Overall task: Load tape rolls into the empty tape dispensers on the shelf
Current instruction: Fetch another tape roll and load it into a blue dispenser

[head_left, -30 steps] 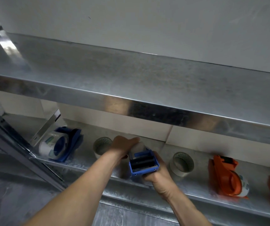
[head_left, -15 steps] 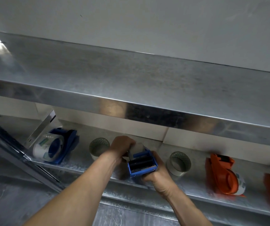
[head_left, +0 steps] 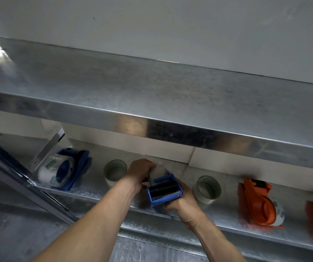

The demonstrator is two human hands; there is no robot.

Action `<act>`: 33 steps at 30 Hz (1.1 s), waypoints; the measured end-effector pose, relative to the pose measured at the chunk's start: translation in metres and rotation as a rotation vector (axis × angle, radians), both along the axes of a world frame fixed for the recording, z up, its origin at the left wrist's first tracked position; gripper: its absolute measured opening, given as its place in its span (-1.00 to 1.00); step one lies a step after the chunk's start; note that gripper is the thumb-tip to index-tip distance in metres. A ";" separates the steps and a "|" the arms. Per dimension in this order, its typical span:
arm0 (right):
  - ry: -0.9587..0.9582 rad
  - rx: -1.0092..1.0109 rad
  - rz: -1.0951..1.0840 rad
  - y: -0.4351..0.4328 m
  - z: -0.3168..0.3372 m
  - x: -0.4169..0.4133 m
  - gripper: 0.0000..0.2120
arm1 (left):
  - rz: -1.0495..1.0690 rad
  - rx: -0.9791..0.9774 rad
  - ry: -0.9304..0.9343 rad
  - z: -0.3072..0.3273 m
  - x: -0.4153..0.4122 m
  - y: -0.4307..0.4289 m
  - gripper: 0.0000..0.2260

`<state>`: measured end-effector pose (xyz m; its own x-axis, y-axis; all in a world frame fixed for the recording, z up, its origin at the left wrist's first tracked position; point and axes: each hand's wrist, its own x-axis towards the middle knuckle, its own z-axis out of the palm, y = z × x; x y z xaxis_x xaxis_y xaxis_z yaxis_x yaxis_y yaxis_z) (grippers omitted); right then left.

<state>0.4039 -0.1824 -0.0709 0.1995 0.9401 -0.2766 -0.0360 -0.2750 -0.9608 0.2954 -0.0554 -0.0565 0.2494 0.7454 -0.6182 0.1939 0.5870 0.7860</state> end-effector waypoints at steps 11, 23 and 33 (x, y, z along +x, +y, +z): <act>0.037 0.002 0.003 0.002 -0.002 0.001 -0.43 | -0.031 0.188 -0.037 0.002 -0.003 -0.007 -0.79; 0.079 -0.006 -0.039 -0.003 -0.008 -0.004 -0.50 | -0.177 0.318 0.016 0.003 -0.007 -0.010 -0.80; 0.135 0.048 -0.124 0.001 -0.003 -0.002 -0.67 | -0.100 0.452 -0.078 0.011 -0.007 -0.009 -0.93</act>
<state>0.4023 -0.1813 -0.0739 0.2783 0.9234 -0.2644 -0.1962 -0.2149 -0.9567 0.2882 -0.0643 -0.0460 0.3666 0.9055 -0.2139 0.1618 0.1643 0.9730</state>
